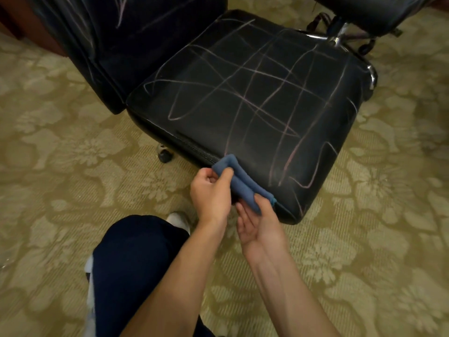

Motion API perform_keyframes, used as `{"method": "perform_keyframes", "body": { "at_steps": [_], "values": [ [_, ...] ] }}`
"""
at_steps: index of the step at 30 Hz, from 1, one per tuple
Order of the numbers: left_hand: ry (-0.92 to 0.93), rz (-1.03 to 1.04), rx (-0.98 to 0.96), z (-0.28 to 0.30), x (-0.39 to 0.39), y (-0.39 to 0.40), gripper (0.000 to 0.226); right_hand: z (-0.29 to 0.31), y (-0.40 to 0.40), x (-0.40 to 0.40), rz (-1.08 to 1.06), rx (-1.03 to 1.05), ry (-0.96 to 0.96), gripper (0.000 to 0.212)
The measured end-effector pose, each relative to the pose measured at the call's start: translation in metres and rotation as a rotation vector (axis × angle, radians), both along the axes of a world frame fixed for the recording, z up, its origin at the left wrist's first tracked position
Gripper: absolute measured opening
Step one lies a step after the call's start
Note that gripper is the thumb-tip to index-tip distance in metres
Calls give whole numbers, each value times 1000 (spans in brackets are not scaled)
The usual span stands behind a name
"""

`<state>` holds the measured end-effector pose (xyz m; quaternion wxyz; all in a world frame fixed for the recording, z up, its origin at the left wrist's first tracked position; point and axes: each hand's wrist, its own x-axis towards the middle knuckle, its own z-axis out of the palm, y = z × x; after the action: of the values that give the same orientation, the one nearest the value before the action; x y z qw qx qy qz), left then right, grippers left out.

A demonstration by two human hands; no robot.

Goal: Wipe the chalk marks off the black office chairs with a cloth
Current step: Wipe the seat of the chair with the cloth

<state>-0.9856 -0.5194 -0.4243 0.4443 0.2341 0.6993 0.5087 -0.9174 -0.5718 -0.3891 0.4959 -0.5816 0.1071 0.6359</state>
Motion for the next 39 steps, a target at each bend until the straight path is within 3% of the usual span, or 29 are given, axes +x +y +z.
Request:
{"method": "perform_keyframes", "body": {
  "at_steps": [14, 19, 23, 29, 33, 39],
  "values": [
    [86, 115, -46, 7, -55, 44, 14, -7, 42, -77, -25, -4, 217, 22],
    [-29, 83, -30, 11, -37, 4, 3, 4, 2, -48, 31, 19, 122, 19],
    [-52, -47, 8, 8, 7, -48, 16, 2, -51, 21, 74, -43, -110, 20],
    [53, 22, 26, 3, 31, -65, 20, -6, -38, 54, 241, -5, -78, 23],
    [146, -2, 44, 3, 22, -62, 17, -16, -34, 34, 139, 69, -60, 10],
    [360, -73, 59, -3, -26, -53, 8, -33, -29, -19, 73, 64, 164, 23]
  ]
}}
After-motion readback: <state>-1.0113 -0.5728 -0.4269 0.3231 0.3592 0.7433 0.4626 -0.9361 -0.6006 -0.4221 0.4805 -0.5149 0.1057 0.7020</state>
